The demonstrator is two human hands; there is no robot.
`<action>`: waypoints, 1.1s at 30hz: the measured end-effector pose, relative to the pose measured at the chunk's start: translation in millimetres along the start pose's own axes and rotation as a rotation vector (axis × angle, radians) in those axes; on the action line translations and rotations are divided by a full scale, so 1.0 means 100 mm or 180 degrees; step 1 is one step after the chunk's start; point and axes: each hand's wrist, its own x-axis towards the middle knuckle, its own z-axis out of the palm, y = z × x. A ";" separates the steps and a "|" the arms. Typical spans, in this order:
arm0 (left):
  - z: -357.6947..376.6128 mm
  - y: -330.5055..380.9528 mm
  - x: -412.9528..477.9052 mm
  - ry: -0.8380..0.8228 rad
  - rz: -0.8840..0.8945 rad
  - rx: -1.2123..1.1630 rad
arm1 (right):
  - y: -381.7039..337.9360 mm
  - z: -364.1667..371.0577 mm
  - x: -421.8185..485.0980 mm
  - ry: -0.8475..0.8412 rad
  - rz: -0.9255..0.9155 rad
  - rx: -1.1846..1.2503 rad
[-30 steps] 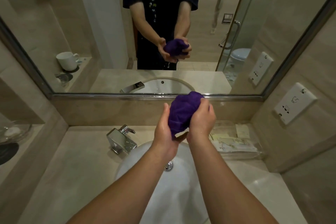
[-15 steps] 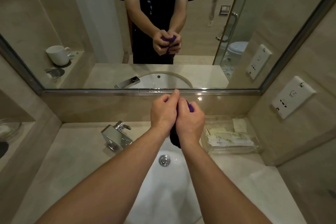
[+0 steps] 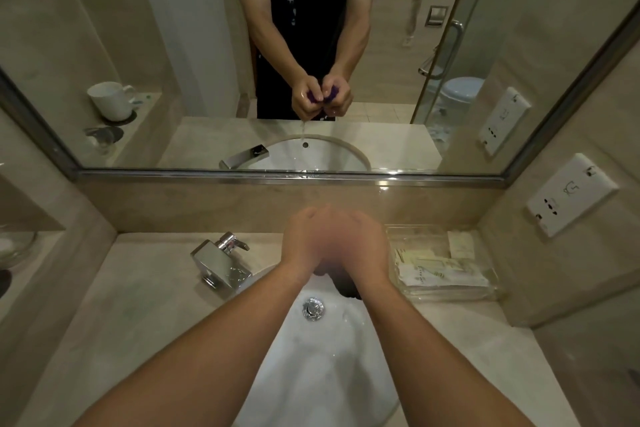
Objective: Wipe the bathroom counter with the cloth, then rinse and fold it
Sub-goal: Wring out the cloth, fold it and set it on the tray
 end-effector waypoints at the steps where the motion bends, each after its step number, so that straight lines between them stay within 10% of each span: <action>1: -0.02 0.02 0.01 -0.0082 0.0000 -0.0108 | -0.03 -0.02 0.02 -0.0097 0.0083 0.0098; 10: -0.42 0.37 -0.04 -0.0813 0.0657 -0.0593 | -0.46 -0.20 0.28 -0.0634 0.0823 0.1454; 17: -0.47 0.41 -0.35 0.0582 0.3581 0.1331 | -0.84 -0.47 0.12 -0.1062 0.1240 0.2045; 21: -0.51 0.44 -0.39 0.0469 0.4873 0.2525 | -0.94 -0.60 0.03 -0.1240 0.1277 0.2120; 27: -0.50 0.76 -0.34 0.0175 0.4895 0.2345 | -0.99 -0.72 0.00 -0.1138 0.1232 0.1850; 33: -0.49 1.45 -0.51 0.0343 0.3543 0.1152 | -0.93 -0.90 -0.02 -0.1103 0.0697 0.0816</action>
